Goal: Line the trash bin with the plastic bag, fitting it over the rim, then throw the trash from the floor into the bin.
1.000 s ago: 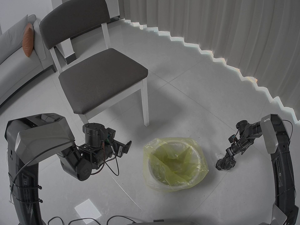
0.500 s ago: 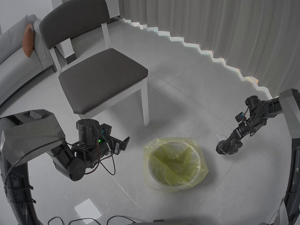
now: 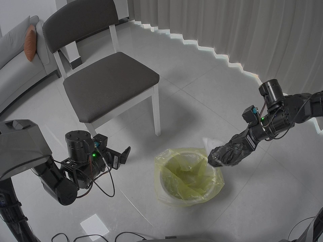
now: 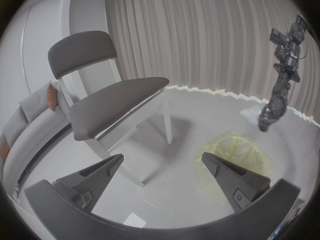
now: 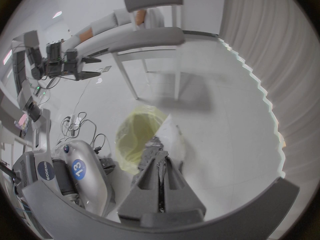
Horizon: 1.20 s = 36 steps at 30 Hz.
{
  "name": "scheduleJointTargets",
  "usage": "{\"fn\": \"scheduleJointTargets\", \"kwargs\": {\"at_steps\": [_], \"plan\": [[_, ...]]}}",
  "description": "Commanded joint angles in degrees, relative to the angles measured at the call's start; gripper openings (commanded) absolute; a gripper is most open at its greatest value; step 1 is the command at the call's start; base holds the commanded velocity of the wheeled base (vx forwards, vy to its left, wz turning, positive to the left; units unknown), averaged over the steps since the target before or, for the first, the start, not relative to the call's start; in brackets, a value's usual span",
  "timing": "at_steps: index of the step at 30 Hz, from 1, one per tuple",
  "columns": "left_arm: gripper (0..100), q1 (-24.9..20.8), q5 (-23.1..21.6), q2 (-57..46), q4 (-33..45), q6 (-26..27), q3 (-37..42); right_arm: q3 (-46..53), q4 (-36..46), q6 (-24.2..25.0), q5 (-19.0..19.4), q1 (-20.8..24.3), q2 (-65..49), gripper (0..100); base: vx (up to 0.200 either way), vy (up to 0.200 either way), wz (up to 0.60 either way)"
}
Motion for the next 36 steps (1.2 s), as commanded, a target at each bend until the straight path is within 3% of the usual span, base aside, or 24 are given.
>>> {"fn": "scheduleJointTargets", "kwargs": {"at_steps": [1, 6, 12, 27, 36], "plan": [[100, -0.84, 2.32, -2.4, -1.12, -0.97, 3.2, 4.12, -0.92, 0.94, -1.52, 7.86, -3.78, 0, 0.0, 0.0, 0.0], [100, -0.14, 2.23, -4.07, -1.21, -2.38, 3.81, 7.11, -6.01, 4.63, -2.23, 12.43, -0.61, 0, 0.0, 0.0, 0.0], [100, 1.09, 1.7, -4.86, -1.74, -3.44, 4.78, 7.46, -9.97, 4.81, -2.4, 14.45, 5.28, 0, 0.0, 0.0, 0.0], [100, 1.27, 0.91, -6.62, -11.14, -5.81, 11.81, 0.78, -11.9, 4.9, -2.32, 14.45, 18.46, 0, 0.0, 0.0, 0.0], [100, 2.85, -0.5, -6.44, -12.63, -6.6, 14.27, -1.68, -11.9, 4.9, -2.49, 18.06, 20.04, 0, 0.0, 0.0, 0.0]]}}
